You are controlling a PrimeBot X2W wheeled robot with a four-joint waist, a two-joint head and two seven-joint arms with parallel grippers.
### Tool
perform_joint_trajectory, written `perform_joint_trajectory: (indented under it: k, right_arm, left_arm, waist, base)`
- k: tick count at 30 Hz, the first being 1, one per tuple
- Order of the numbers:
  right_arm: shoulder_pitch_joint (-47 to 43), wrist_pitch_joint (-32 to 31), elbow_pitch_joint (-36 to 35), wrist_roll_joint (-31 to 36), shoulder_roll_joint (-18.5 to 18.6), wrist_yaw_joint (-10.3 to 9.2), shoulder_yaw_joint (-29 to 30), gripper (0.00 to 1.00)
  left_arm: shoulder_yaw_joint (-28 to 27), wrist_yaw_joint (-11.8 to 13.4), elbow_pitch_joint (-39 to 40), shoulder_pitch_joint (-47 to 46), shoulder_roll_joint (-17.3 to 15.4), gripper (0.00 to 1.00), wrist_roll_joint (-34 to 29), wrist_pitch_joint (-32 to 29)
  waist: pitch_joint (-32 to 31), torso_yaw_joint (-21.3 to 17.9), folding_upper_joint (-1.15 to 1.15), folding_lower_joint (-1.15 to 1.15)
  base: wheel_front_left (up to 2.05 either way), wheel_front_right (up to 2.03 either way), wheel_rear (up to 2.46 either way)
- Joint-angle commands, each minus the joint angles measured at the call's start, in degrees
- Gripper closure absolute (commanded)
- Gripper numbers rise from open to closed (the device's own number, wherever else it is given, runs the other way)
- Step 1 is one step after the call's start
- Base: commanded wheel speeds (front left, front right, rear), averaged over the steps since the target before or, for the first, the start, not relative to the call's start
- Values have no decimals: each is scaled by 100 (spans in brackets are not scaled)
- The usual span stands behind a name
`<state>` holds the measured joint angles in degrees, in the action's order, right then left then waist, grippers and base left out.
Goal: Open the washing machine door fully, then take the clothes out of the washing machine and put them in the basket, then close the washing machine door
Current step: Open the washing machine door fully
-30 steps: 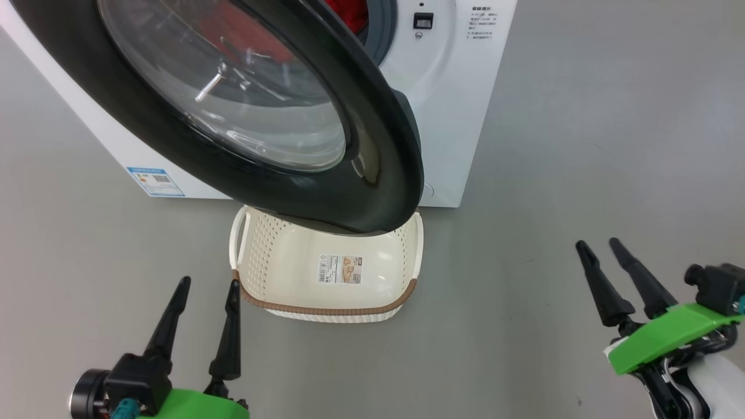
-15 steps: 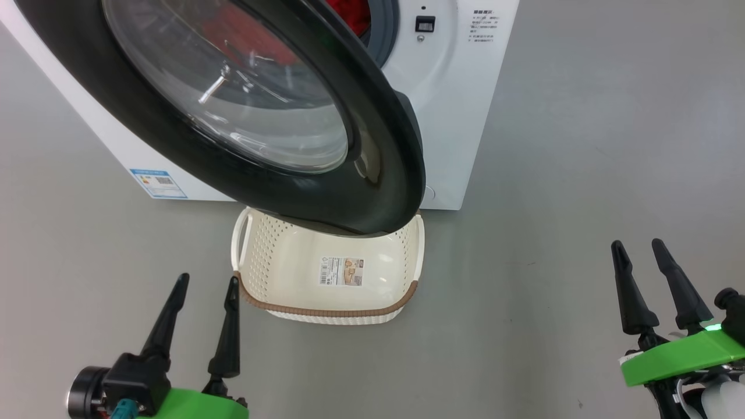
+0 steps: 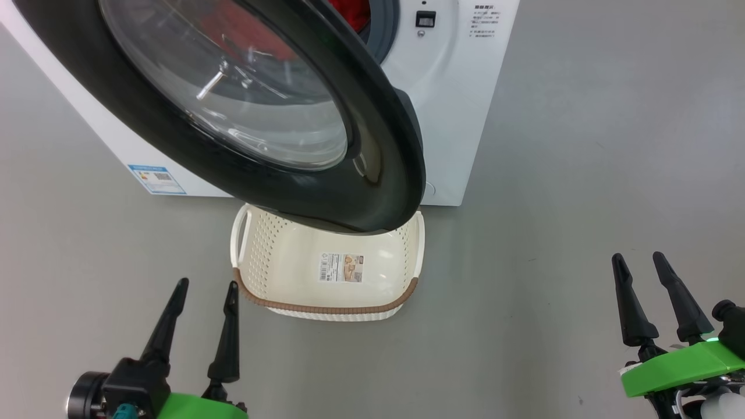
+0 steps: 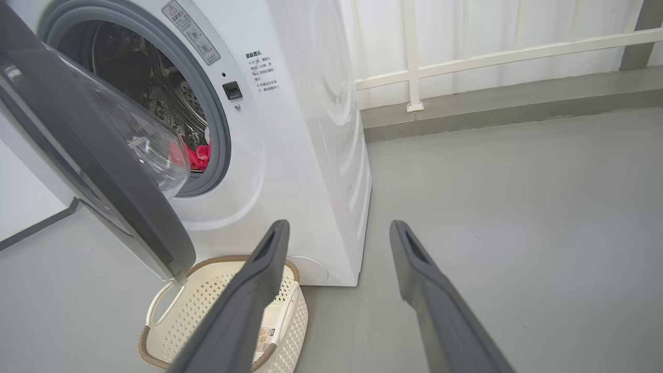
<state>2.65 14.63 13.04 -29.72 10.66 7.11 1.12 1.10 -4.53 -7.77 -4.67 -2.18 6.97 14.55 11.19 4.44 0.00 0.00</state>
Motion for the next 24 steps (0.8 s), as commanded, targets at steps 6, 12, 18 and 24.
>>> perform_joint_trajectory:
  k: [6, 12, 18, 24]
  right_arm:
    - [73, 37, -155, 91, 60, 37, -81, 0]
    - [218, 37, -204, -203, 13, 37, -252, 52]
    - [708, 37, -234, -714, -12, 37, -750, 100]
    - [1428, 37, -198, -1318, 96, 37, -1463, 100]
  left_arm:
    - [-181, 42, 161, -67, -70, 0, -10, 45]
    - [-159, 43, 181, -84, -70, 0, 4, 45]
    - [-66, 101, 216, -110, -70, 0, 88, 45]
    - [80, 151, 232, -142, -70, 0, 178, 45]
  waist:
    - [11, 15, 0, 0]
    - [43, 60, 0, 0]
    - [114, 131, 0, 0]
    - [197, 257, 0, 0]
  base:
    - [0, 0, 0]
    - [0, 0, 0]
    - [0, 0, 0]
    - [0, 0, 0]
